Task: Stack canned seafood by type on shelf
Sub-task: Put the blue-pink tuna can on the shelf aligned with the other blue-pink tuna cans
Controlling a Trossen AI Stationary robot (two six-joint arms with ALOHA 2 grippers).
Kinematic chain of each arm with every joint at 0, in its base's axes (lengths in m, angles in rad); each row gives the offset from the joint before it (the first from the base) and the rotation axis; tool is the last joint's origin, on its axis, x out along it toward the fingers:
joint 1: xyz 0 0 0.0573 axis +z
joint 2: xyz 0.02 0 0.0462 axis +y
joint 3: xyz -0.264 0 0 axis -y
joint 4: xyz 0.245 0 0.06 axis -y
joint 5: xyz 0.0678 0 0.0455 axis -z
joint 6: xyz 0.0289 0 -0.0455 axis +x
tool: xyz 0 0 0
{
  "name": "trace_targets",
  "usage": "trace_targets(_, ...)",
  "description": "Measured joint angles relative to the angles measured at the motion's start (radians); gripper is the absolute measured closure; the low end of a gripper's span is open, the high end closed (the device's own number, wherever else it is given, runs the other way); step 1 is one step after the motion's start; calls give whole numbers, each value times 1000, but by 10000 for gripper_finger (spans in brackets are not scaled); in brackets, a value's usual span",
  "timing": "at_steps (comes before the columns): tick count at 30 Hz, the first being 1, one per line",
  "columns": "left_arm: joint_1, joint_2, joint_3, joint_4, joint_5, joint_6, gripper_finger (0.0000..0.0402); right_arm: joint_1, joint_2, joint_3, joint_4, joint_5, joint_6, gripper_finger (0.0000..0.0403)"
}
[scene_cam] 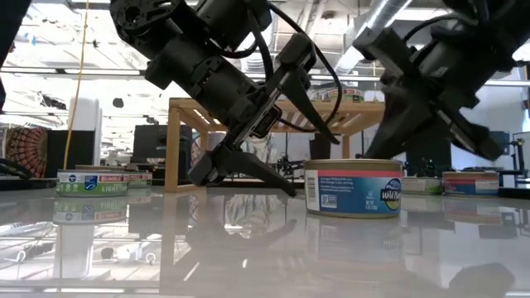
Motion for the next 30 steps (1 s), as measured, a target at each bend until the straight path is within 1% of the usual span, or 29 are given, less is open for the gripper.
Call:
trace_targets(4,4,-14,-2,-11,0,26,116,0,-45,0,-43,-20,-23,362)
trace_targets(8,-4,-37,-3,-47,-11,48,116,-1,-73,0,-38,-61,-166,348)
trace_targets(10,-17,-54,-3,-72,-50,52,116,-9,-78,0,-39,-106,-229,341)
trace_targets(14,-66,-115,-18,-173,-178,41,116,-47,-80,0,-35,-231,-338,322)
trace_targets(17,-118,-164,-55,-220,-280,-19,116,-82,-80,0,-26,-298,-437,300)
trace_targets(21,-215,-185,-112,-212,-434,-169,116,-127,-85,4,-4,-361,-566,265)
trace_targets(25,-315,-165,-142,-139,-567,-321,116,-173,-86,32,-8,-438,-729,236)
trace_targets(28,-372,-140,-144,-109,-668,-403,116,-216,-86,63,-32,-476,-832,226)
trace_targets(30,-399,-124,-142,-86,-712,-450,116,-245,-86,79,-70,-492,-887,227)
